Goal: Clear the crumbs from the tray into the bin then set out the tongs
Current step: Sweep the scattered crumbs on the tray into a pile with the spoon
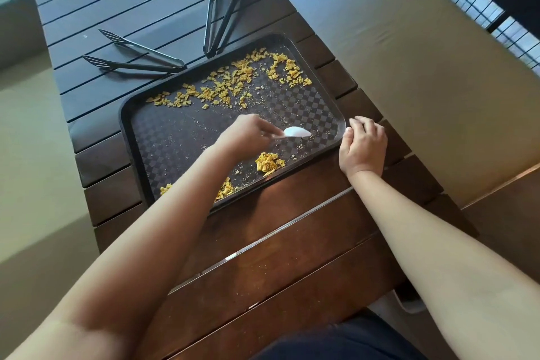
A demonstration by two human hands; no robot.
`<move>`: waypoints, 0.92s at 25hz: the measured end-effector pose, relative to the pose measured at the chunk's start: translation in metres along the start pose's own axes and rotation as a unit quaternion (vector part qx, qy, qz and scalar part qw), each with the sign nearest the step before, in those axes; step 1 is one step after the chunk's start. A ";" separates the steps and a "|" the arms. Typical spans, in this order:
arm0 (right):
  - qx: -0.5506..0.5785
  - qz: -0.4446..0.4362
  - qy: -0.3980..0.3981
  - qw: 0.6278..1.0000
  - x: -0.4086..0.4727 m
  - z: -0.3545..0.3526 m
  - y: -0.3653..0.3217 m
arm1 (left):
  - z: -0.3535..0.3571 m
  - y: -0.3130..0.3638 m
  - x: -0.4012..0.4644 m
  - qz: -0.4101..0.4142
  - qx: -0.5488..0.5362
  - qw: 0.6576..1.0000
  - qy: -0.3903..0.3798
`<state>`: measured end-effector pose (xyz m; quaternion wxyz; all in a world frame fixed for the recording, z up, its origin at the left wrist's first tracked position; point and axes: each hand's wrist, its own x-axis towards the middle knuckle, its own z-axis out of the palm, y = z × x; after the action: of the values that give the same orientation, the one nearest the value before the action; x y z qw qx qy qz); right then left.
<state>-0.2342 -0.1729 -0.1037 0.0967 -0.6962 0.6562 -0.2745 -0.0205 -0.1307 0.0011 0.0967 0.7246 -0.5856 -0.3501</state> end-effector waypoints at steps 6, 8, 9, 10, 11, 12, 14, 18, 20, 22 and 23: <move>-0.007 -0.003 0.000 1.000 0.000 0.001 0.002 | 0.002 -0.023 -0.013 0.014 0.077 0.996 -0.050; -0.008 -0.002 -0.001 1.000 0.000 0.002 0.002 | -0.009 -0.039 -0.022 -0.015 0.082 0.995 -0.062; -0.008 -0.002 0.000 1.000 0.000 0.001 0.002 | -0.015 -0.045 -0.027 -0.028 0.092 0.993 -0.074; -0.007 -0.002 0.000 1.000 0.000 0.001 0.001 | -0.021 -0.050 -0.033 -0.036 0.105 0.990 -0.085; -0.007 -0.002 0.000 1.000 0.000 0.001 0.001 | -0.028 -0.054 -0.037 -0.040 0.111 0.989 -0.091; -0.008 -0.002 0.000 1.000 0.000 0.001 0.001 | -0.032 -0.056 -0.039 -0.040 0.104 0.990 -0.087; -0.007 -0.004 0.002 1.000 0.000 0.002 0.002 | -0.033 -0.056 -0.040 -0.037 0.050 0.997 -0.043; -0.005 0.002 0.000 1.000 0.000 0.001 0.002 | -0.010 -0.051 -0.032 -0.048 0.000 0.998 0.032; -0.001 0.003 -0.001 1.000 -0.001 0.001 0.001 | -0.005 -0.055 -0.034 -0.058 -0.007 0.998 0.022; -0.002 0.004 -0.001 1.000 0.000 0.000 0.001 | -0.007 -0.061 -0.040 -0.062 0.005 0.998 0.007; -0.002 0.005 -0.002 1.000 0.000 0.000 0.001 | -0.010 -0.064 -0.044 -0.064 0.021 0.998 -0.001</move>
<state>-0.2348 -0.1727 -0.1045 0.0978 -0.6936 0.6601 -0.2712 0.0328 -0.0739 -0.0095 0.0582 0.7621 -0.5456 -0.3437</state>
